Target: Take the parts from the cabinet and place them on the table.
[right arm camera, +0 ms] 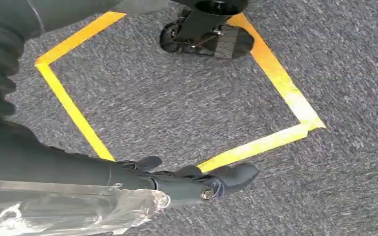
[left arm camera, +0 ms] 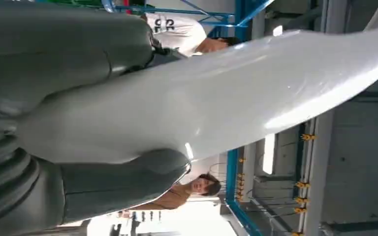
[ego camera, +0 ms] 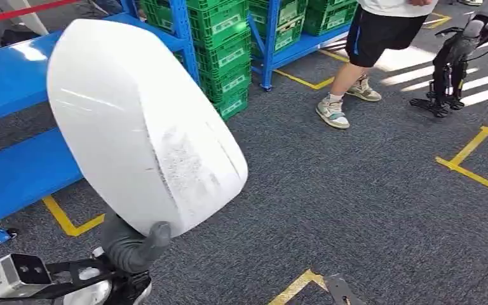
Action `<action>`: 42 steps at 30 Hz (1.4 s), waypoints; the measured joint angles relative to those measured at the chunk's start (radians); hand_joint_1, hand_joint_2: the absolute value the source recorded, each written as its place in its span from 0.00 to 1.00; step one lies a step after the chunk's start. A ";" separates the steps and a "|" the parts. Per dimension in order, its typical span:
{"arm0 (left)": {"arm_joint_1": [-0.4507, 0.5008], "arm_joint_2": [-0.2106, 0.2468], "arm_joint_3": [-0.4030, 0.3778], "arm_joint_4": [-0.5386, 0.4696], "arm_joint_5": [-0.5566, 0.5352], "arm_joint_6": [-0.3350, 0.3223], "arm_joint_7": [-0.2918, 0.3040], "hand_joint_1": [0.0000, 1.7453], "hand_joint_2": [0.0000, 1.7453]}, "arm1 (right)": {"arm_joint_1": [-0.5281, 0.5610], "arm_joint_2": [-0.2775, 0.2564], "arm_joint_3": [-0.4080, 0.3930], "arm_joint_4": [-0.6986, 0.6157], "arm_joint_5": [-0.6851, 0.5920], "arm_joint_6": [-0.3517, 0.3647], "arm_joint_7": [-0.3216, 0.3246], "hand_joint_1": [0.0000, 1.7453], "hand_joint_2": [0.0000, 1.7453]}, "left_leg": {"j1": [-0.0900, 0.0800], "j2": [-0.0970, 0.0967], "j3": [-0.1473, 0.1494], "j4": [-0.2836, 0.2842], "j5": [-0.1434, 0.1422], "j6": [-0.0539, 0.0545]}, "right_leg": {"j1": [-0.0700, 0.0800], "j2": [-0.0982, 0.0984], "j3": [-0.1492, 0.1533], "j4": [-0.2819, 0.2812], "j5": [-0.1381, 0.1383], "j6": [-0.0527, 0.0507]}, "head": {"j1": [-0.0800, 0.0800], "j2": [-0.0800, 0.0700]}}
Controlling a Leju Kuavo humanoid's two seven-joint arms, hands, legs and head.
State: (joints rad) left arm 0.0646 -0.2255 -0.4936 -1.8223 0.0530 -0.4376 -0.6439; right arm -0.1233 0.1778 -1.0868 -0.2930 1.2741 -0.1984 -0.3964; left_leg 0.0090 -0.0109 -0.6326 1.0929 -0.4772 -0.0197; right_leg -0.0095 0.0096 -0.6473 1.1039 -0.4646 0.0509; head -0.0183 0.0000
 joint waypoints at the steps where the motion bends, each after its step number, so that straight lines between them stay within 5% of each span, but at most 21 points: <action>1: 0.000 0.000 0.000 0.000 0.000 0.000 0.000 1.00 1.00 | 0.000 0.000 0.000 0.000 0.000 0.000 0.000 0.00 1.00 | 0.009 0.001 0.001 -0.006 0.005 0.008 | 0.000 0.000 -0.001 0.001 0.000 0.003 | 0.000 0.000; 3: -0.001 -0.002 -0.001 0.000 0.000 0.000 0.001 1.00 1.00 | 0.000 0.000 0.000 0.000 0.000 -0.001 0.000 0.00 1.00 | 0.012 0.002 0.004 -0.012 0.009 0.018 | 0.000 -0.002 -0.021 0.048 -0.038 0.015 | 0.008 0.000; 6: -0.001 -0.002 -0.002 0.001 0.000 0.000 0.002 1.00 1.00 | 0.002 0.000 0.000 0.000 0.000 0.000 0.000 0.00 1.00 | 0.014 0.003 0.002 -0.012 0.011 0.020 | -0.005 -0.003 -0.114 0.258 -0.137 0.027 | 0.012 0.000; 7: -0.001 -0.002 -0.002 0.002 0.000 0.000 0.002 1.00 1.00 | 0.004 0.000 0.000 0.000 0.000 0.000 0.000 0.00 1.00 | 0.016 0.003 0.002 -0.012 0.011 0.020 | -0.007 -0.003 -0.125 0.283 -0.137 0.028 | 0.012 0.000; 9: -0.001 -0.002 -0.002 0.002 0.000 0.000 0.003 1.00 1.00 | 0.004 0.000 0.000 0.000 0.000 0.000 0.000 0.00 1.00 | 0.022 0.002 0.003 -0.012 0.012 0.015 | -0.011 -0.003 -0.074 0.190 -0.074 0.032 | 0.012 0.000; 11: -0.001 -0.002 -0.002 0.002 0.000 0.000 0.003 1.00 1.00 | 0.001 0.000 0.000 0.000 0.000 -0.001 0.000 0.00 1.00 | 0.031 0.000 0.005 -0.012 0.012 0.001 | -0.019 -0.003 0.022 0.013 -0.005 0.042 | 0.014 0.000; 12: -0.001 -0.002 -0.002 0.002 0.000 0.000 0.003 1.00 1.00 | -0.001 0.001 0.000 0.001 0.000 0.000 0.000 0.00 1.00 | 0.026 -0.002 0.004 -0.015 0.015 -0.011 | -0.009 0.006 0.027 -0.005 -0.024 0.045 | 0.018 0.000; 13: -0.001 -0.001 -0.002 0.002 0.000 0.000 0.004 1.00 1.00 | -0.002 0.002 0.000 0.000 0.000 -0.001 -0.001 0.00 1.00 | 0.027 -0.004 0.004 -0.018 0.019 -0.018 | -0.009 0.010 0.030 -0.013 -0.014 0.022 | 0.020 0.000; 17: -0.002 0.000 -0.001 0.002 0.003 0.000 0.004 1.00 1.00 | 0.001 0.000 0.000 0.000 -0.002 -0.003 -0.001 0.00 1.00 | 0.032 -0.002 0.012 -0.047 0.033 -0.048 | -0.007 0.010 0.028 -0.032 0.007 -0.021 | 0.016 0.000; 21: -0.001 0.001 0.003 0.003 0.010 0.000 0.004 1.00 1.00 | 0.002 0.000 0.000 0.000 0.000 -0.003 0.000 0.00 1.00 | 0.009 0.002 -0.103 0.193 -0.098 -0.032 | 0.009 0.006 0.024 -0.042 0.017 -0.043 | 0.016 0.000; 22: -0.001 0.001 0.003 0.004 0.010 0.001 0.004 1.00 1.00 | 0.002 0.000 0.000 0.000 0.000 -0.003 0.000 0.00 1.00 | 0.003 0.002 -0.121 0.230 -0.103 -0.025 | 0.016 0.006 0.023 -0.042 0.018 -0.047 | 0.016 0.000; 24: -0.001 0.000 0.003 0.004 0.002 0.008 0.002 1.00 1.00 | 0.002 0.000 0.000 0.000 0.001 -0.003 0.000 0.00 1.00 | -0.011 0.001 -0.092 0.178 -0.053 -0.006 | 0.026 0.006 0.023 -0.042 0.020 -0.052 | 0.016 0.000; 26: -0.001 0.000 0.003 0.004 -0.002 0.010 -0.002 1.00 1.00 | 0.001 0.001 0.000 0.000 0.002 -0.003 0.000 0.00 1.00 | -0.029 0.002 0.000 0.016 0.023 0.025 | 0.035 0.007 0.026 -0.042 0.021 -0.055 | 0.016 0.000; 27: -0.002 0.000 0.003 0.004 -0.003 0.011 -0.002 1.00 1.00 | 0.001 0.003 0.000 0.000 0.003 -0.002 0.000 0.00 1.00 | -0.040 0.005 0.030 -0.041 0.018 0.045 | 0.039 0.007 0.025 -0.041 0.021 -0.054 | 0.018 0.000; 28: -0.002 0.000 0.003 0.004 -0.004 0.011 -0.003 1.00 1.00 | 0.001 0.003 0.000 0.000 0.003 -0.002 0.000 0.00 1.00 | -0.035 0.011 0.035 -0.059 0.020 0.036 | 0.042 0.007 0.021 -0.039 0.020 -0.053 | 0.017 0.000; 32: -0.002 -0.002 0.002 0.004 -0.002 0.008 -0.009 1.00 1.00 | 0.000 0.001 0.000 0.000 0.004 -0.001 0.003 0.00 1.00 | -0.023 0.009 0.040 -0.078 0.037 0.040 | 0.041 0.001 0.014 -0.037 0.021 -0.041 | 0.015 0.000; 33: -0.002 -0.002 0.002 0.004 -0.001 0.008 -0.010 1.00 1.00 | 0.000 0.001 0.001 0.000 0.004 -0.001 0.003 0.00 1.00 | -0.021 0.009 0.043 -0.081 0.038 0.042 | 0.043 0.002 0.007 -0.014 -0.001 -0.028 | 0.020 0.000; 36: -0.002 -0.002 0.002 0.004 -0.003 0.007 -0.011 1.00 1.00 | 0.001 0.001 0.000 0.000 0.003 0.001 0.003 0.00 1.00 | -0.010 0.011 0.042 -0.081 0.038 0.042 | 0.020 -0.001 -0.084 0.192 -0.108 -0.001 | 0.027 0.000; 38: -0.002 -0.002 0.002 0.004 -0.003 0.005 -0.012 1.00 1.00 | 0.002 0.001 0.000 0.000 0.003 -0.009 0.025 0.00 1.00 | -0.002 0.010 0.042 -0.081 0.039 0.037 | 0.007 -0.002 -0.107 0.246 -0.112 0.013 | 0.027 0.000; 41: -0.002 -0.002 0.001 0.004 0.001 0.000 -0.018 1.00 1.00 | 0.000 0.001 0.000 0.000 0.006 -0.024 0.059 0.00 1.00 | 0.015 0.008 0.049 -0.079 0.035 0.015 | -0.012 -0.004 0.012 0.025 0.003 0.035 | 0.027 0.000; 42: -0.002 -0.002 0.000 0.004 0.001 -0.002 -0.024 1.00 1.00 | -0.001 0.002 0.000 0.000 0.008 -0.024 0.064 0.00 1.00 | 0.016 0.008 0.050 -0.078 0.033 0.005 | -0.019 -0.004 0.048 -0.045 0.014 0.046 | 0.030 0.000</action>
State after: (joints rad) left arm 0.0622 -0.2274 -0.4932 -1.8181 0.0538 -0.4391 -0.6680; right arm -0.1239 0.1793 -1.0864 -0.2930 1.2821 -0.2228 -0.3323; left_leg 0.0248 -0.0029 -0.5821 1.0153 -0.4446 -0.0147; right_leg -0.0287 0.0052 -0.5993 1.0589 -0.4511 0.0964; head 0.0115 0.0000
